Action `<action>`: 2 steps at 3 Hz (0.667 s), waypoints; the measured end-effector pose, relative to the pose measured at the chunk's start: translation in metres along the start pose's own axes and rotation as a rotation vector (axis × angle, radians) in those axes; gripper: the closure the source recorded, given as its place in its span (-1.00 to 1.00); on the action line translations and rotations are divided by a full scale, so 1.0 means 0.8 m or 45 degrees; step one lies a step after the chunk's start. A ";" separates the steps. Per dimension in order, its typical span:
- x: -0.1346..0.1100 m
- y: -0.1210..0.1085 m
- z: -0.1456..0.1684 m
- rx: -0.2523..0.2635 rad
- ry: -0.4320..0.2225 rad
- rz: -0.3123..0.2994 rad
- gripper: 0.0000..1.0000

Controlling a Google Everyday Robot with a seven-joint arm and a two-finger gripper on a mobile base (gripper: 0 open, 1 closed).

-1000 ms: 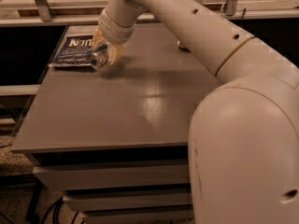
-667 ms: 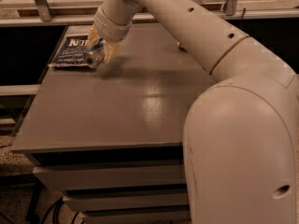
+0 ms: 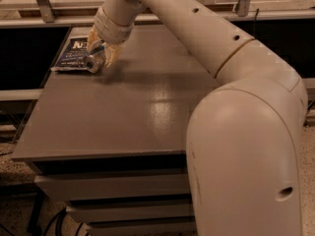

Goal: Move redbull can near blue chip bag

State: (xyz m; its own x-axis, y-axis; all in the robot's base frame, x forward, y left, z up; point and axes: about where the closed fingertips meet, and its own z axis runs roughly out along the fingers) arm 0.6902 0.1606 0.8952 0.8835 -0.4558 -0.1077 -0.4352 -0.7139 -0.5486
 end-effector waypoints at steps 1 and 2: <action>-0.001 0.000 0.004 -0.004 -0.005 -0.001 0.65; -0.002 0.001 0.009 -0.009 -0.010 -0.002 0.15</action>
Offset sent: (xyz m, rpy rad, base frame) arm -0.0001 0.0019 -0.0027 -0.0012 0.0036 0.0027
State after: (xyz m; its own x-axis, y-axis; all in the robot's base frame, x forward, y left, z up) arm 0.6899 0.1647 0.8891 0.8854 -0.4508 -0.1136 -0.4352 -0.7180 -0.5431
